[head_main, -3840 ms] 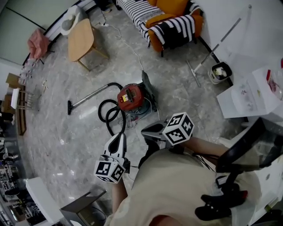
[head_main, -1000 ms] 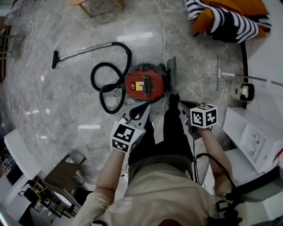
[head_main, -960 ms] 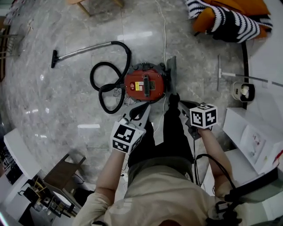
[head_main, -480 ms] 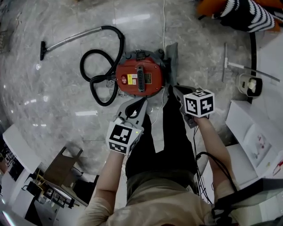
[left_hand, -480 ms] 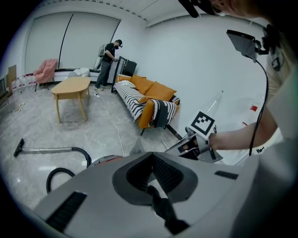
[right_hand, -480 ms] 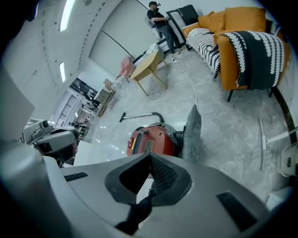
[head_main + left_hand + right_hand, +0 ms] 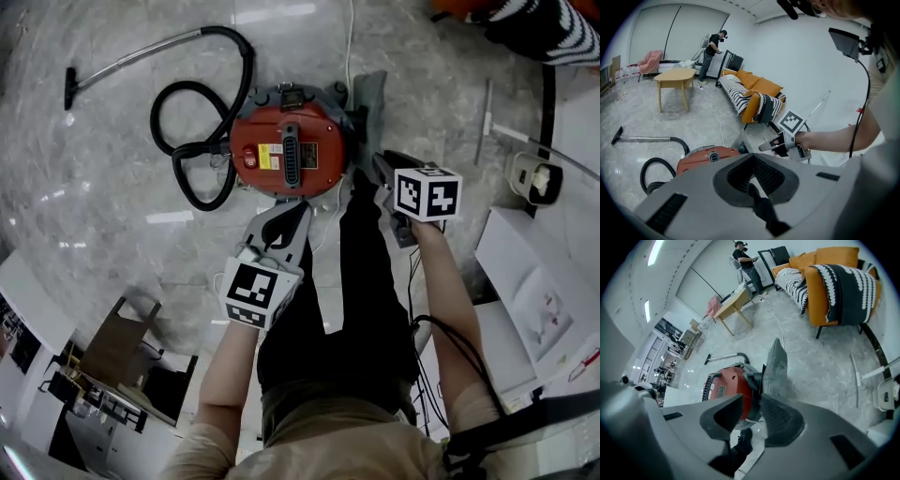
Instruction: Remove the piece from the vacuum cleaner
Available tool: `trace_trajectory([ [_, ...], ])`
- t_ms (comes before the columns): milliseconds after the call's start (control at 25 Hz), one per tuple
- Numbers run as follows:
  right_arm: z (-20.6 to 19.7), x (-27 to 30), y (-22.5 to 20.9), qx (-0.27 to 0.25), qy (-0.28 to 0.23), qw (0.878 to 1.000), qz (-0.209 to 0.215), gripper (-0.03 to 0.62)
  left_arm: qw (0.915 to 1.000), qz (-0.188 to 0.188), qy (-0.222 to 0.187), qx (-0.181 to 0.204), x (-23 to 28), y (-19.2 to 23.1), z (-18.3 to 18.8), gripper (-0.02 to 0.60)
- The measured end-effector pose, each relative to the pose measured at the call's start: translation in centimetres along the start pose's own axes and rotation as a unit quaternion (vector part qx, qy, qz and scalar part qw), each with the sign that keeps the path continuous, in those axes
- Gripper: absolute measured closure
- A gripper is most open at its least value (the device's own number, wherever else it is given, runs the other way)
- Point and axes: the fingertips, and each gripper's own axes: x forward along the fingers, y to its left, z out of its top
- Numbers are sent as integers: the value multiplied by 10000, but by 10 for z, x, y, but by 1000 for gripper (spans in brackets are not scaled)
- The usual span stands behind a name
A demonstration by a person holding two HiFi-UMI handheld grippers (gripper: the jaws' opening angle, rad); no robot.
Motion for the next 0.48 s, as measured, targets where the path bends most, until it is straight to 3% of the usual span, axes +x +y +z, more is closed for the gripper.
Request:
trace_trajectory([
  [40,1,5,-2,45,38,10000,36,466,10000,14,-16,-21,0,3,-2,577],
  [160,4,20,-11,71,175,9998,3,363,9999,60,-48,-83,0,11,-8,577],
  [480,12,62,-28,-457,693,9953,-507,361,9998,44,30,-178,1,14,-23,578],
])
